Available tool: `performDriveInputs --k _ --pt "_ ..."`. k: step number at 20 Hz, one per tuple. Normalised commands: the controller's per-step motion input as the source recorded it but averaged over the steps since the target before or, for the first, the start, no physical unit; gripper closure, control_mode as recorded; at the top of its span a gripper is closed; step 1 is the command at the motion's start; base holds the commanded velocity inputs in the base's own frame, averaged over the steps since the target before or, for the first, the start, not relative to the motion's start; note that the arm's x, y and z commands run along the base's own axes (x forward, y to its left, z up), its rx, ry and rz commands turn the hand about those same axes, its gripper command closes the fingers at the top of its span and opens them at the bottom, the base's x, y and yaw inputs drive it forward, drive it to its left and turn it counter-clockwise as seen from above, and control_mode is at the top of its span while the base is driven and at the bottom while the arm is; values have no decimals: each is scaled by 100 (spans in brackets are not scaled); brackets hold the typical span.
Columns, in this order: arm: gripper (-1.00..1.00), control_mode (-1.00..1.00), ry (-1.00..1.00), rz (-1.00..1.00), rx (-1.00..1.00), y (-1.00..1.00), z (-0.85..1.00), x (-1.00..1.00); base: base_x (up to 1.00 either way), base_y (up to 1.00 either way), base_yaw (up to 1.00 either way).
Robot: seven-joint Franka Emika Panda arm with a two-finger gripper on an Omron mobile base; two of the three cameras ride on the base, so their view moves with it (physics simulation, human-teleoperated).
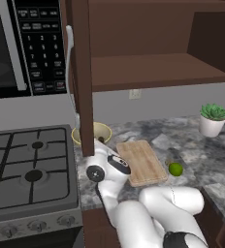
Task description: Open the cabinet. Place the bowl and condiment on the counter. Then place the lime and garlic on the cutting board.
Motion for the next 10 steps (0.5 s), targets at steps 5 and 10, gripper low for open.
performDriveInputs --k 5,10 --pt "-100 -100 0 0 11 4 -8 14 0 0 0" --pt "-100 -100 0 0 10 0 10 0 0 0 0"
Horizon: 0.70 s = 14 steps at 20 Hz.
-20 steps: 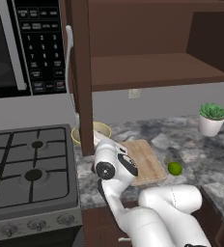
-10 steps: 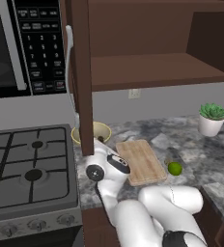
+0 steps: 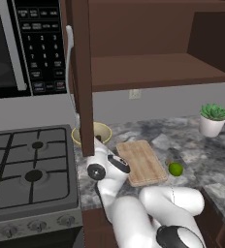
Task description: Open the cabinet. Place the bowl and condiment on the counter. Then place the lime and garlic on the cutting board.
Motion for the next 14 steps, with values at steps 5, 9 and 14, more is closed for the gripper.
performDriveInputs --k 5,9,14 --pt "-100 -100 -1 0 10 2 11 0 0 0 0" --pt "-100 -100 -3 0 7 12 22 0 0 0 0" --pt "-100 -100 -3 0 6 9 27 0 0 0 0"
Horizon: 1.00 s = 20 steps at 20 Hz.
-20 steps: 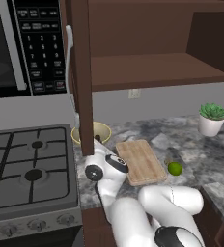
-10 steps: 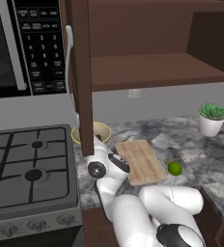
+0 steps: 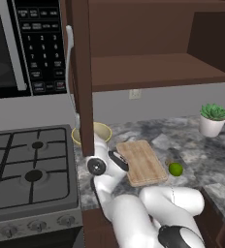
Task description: Open the cabinet. Place the bowl and condiment on the counter. Then place the lime and garlic on the cutting board.
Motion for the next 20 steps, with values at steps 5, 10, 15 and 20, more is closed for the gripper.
performDriveInputs --k 5,10,15,20 --pt "-100 -100 -3 0 7 -3 28 -8 0 0 0" --pt "-100 -100 -4 -1 9 -28 29 -27 0 0 0" --pt "-100 -100 -1 -3 9 -37 33 -29 0 0 0" --pt "-100 -100 6 -7 10 -28 40 -27 0 0 0"
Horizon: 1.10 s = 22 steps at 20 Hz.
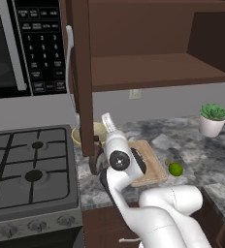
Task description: Open the cabinet. Place the bowl and condiment on the counter. Then place the lime and garlic on the cutting board.
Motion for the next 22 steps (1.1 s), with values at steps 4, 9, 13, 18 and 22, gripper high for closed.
performDriveInputs --k 4,9,13,18,22 --pt "-100 -100 11 -8 12 -22 28 -29 0 0 0" --pt "-100 -100 21 -10 9 -22 5 -15 0 0 0" --pt "-100 -100 23 -9 9 -26 1 -16 0 0 0" --pt "-100 -100 21 -9 11 -27 4 -16 0 0 0" --pt "-100 -100 15 -11 15 -23 11 -17 0 0 0"
